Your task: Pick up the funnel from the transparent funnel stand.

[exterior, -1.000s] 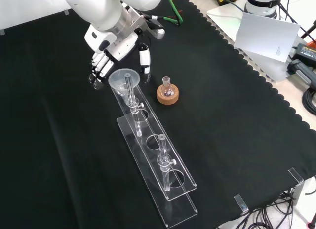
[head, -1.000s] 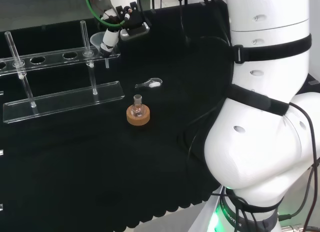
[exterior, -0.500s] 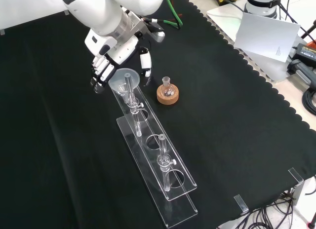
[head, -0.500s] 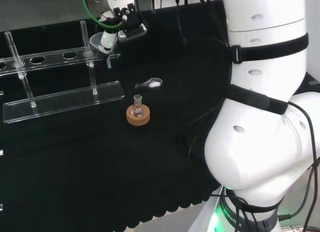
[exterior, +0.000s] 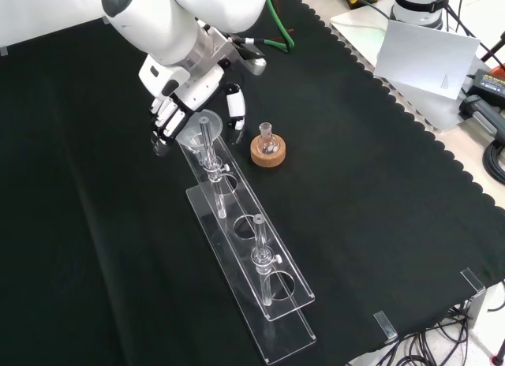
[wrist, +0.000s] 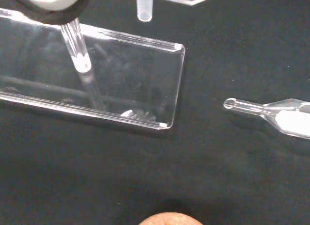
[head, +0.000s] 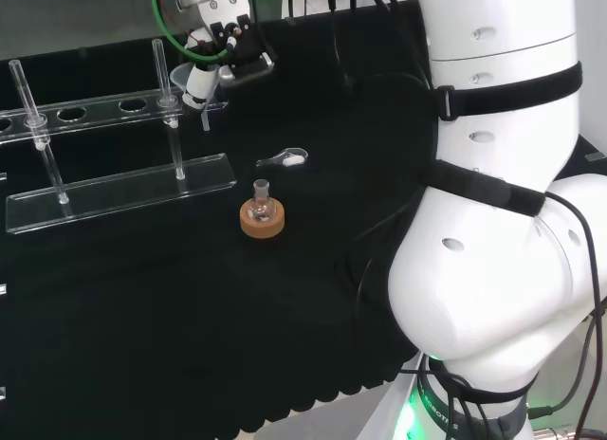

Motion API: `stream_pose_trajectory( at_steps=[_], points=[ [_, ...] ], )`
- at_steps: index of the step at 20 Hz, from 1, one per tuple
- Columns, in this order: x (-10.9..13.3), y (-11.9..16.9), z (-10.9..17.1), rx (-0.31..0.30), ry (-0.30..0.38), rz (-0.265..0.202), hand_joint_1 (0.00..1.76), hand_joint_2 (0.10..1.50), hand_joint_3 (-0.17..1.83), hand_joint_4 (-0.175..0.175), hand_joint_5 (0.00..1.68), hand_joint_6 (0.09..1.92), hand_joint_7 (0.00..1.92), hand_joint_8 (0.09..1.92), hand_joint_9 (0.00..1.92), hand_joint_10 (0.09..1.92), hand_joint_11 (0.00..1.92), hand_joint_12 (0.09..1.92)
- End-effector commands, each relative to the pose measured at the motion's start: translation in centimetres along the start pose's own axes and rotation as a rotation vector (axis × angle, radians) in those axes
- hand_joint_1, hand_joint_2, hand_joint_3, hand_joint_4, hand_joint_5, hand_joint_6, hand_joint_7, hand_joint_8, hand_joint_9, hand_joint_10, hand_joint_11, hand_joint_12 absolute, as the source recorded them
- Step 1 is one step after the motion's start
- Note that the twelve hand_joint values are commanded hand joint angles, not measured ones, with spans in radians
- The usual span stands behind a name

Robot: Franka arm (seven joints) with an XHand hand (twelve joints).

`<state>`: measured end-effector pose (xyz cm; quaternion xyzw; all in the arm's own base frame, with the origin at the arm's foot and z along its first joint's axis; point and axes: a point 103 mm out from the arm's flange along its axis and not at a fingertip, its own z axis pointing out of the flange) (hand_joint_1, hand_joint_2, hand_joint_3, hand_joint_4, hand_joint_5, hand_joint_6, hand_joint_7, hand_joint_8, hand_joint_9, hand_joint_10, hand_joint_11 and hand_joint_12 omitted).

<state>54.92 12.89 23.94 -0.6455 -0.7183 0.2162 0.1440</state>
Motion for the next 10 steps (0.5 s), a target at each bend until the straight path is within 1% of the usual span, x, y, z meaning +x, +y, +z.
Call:
stream_pose_trajectory(
  at_steps=[1,3,5,6,7,9,10],
  points=[
    [0.2,-0.3,0.0,-0.044,0.018,-0.005,0.76,0.62,0.47,0.006,0.25,0.09,0.17,0.70,0.46,0.69,0.25,1.54],
    [0.1,-0.5,-0.1,-0.089,0.013,0.008,0.77,0.62,0.49,-0.005,0.36,0.09,0.32,0.73,0.58,0.65,0.27,1.52],
    [0.0,-0.8,-0.3,-0.148,0.006,0.025,0.78,0.64,0.49,-0.019,0.51,0.11,0.49,0.77,0.72,0.63,0.32,1.48],
    [-0.1,-0.9,-0.4,-0.180,0.006,0.030,0.79,0.66,0.49,-0.024,0.57,0.20,0.56,0.78,0.79,0.61,0.35,1.46],
    [-0.1,-1.1,-0.5,-0.207,0.007,0.035,0.79,0.67,0.49,-0.026,0.63,0.34,0.63,0.81,0.86,0.61,0.38,1.44],
    [-0.2,-1.5,-0.9,-0.257,0.006,0.040,0.81,0.69,0.50,-0.025,0.70,0.60,0.74,0.87,0.97,0.62,0.45,1.39],
    [-0.2,-1.7,-1.1,-0.281,-0.001,0.043,0.82,0.70,0.51,-0.023,0.73,0.68,0.78,0.90,1.00,0.64,0.47,1.38]
  ],
)
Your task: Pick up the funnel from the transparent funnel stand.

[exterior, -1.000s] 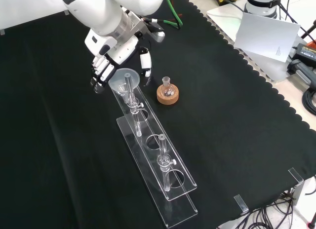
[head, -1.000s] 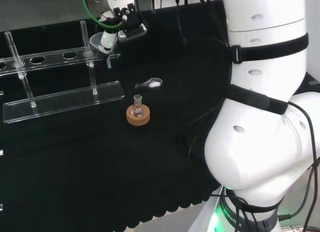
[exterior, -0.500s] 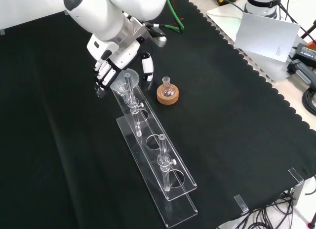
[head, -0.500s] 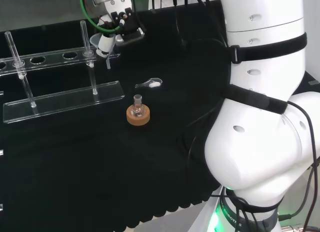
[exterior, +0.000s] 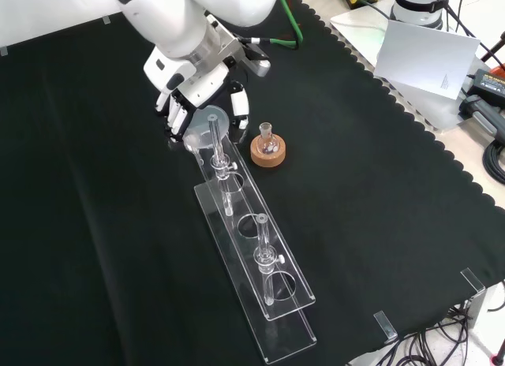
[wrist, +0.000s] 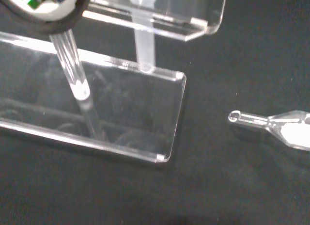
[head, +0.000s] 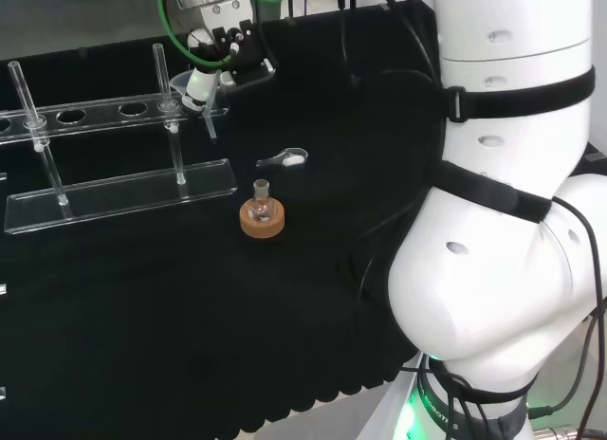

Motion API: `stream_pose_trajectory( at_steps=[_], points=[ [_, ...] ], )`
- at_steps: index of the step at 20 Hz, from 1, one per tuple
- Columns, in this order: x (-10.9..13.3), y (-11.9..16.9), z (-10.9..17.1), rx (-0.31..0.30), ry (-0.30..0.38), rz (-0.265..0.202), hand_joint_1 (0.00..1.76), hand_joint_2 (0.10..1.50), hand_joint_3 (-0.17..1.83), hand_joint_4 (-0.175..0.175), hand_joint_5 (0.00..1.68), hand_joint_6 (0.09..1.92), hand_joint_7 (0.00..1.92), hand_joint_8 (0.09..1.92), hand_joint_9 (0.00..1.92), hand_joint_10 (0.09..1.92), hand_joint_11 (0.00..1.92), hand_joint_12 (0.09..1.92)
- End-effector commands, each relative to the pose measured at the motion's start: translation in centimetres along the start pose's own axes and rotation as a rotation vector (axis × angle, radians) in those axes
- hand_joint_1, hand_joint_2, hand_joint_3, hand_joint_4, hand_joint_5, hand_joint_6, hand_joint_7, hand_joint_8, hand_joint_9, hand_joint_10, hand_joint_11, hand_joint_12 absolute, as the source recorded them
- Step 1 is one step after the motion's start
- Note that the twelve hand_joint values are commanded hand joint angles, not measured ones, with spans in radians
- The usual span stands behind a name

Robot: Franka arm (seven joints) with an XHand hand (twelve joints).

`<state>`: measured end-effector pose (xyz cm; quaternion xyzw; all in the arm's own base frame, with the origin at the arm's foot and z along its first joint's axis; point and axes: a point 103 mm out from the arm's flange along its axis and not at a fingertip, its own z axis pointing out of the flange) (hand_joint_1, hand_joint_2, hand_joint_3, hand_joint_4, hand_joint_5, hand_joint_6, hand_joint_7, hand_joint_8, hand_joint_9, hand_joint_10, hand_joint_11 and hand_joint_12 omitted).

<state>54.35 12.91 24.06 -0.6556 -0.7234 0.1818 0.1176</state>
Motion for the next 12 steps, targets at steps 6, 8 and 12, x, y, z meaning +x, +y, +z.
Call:
stream_pose_trajectory(
  at_steps=[6,8,12],
  points=[
    [-0.3,-2.2,-3.0,-0.257,-0.047,0.036,0.86,0.72,0.54,-0.012,0.82,0.82,0.85,0.96,1.08,0.69,0.58,1.31],
    [-0.4,-2.8,-3.8,-0.269,-0.055,0.039,0.87,0.72,0.55,-0.006,0.85,0.82,0.88,0.96,1.10,0.69,0.61,1.29],
    [-0.7,-4.5,-5.4,-0.291,-0.058,0.050,0.88,0.72,0.56,0.007,0.89,0.81,0.92,0.94,1.13,0.69,0.64,1.27]
  ],
)
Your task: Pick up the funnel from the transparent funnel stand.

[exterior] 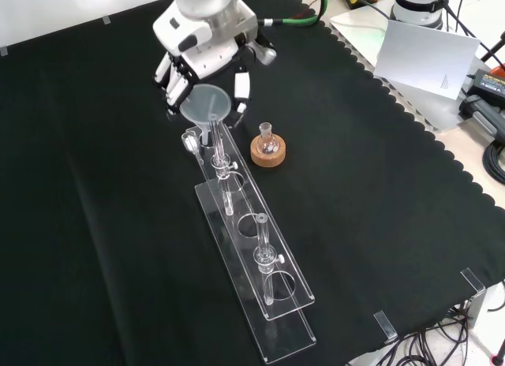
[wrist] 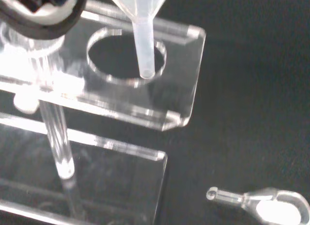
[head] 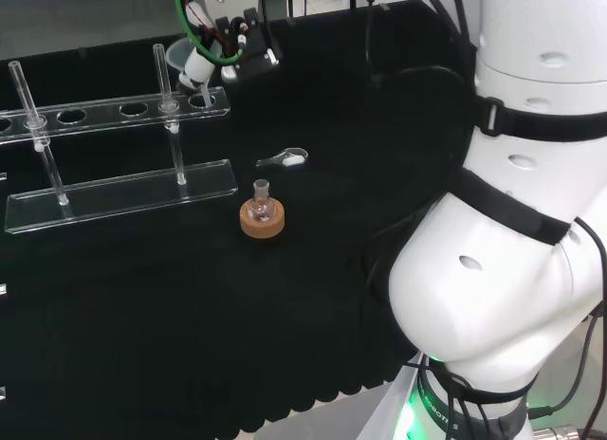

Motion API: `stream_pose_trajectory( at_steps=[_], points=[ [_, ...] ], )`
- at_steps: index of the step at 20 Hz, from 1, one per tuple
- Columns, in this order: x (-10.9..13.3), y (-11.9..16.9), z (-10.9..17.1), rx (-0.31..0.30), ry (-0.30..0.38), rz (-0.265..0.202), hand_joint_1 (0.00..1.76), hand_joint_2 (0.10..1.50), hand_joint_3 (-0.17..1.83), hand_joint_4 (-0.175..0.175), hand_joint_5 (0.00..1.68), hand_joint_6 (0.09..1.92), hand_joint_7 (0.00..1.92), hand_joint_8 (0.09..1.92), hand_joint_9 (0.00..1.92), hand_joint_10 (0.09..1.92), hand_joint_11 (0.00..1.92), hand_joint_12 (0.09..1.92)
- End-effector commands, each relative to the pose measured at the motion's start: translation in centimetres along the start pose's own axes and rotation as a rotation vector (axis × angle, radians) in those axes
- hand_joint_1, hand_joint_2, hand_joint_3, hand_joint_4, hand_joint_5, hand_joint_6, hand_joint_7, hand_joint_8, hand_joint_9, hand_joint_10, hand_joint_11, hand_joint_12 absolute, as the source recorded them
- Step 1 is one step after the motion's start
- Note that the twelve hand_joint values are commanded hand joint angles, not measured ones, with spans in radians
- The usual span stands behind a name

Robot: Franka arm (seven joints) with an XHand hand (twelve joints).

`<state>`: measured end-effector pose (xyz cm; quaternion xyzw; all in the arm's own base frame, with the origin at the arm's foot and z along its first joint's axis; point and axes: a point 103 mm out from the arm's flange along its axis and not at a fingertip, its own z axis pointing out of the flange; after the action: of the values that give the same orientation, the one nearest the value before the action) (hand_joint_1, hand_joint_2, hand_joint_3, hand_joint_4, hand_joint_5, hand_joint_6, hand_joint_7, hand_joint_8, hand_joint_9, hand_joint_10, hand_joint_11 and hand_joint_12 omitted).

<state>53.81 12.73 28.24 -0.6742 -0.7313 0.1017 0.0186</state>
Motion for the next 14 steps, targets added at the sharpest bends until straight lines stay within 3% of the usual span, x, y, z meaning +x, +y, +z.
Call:
stream_pose_trajectory(
  at_steps=[1,8,14],
  points=[
    [-0.5,-2.1,-2.9,-0.041,-0.026,0.016,0.88,0.72,0.57,0.011,0.90,0.81,0.94,0.94,1.14,0.68,0.64,1.27],
    [-1.2,-5.9,-6.1,-0.073,-0.007,0.051,0.89,0.72,0.58,0.028,0.94,0.80,0.98,0.93,1.17,0.67,0.66,1.26],
    [-1.9,-9.0,-6.9,-0.077,0.016,0.074,0.89,0.72,0.59,0.038,0.96,0.79,1.00,0.91,1.19,0.65,0.67,1.25]
  ],
)
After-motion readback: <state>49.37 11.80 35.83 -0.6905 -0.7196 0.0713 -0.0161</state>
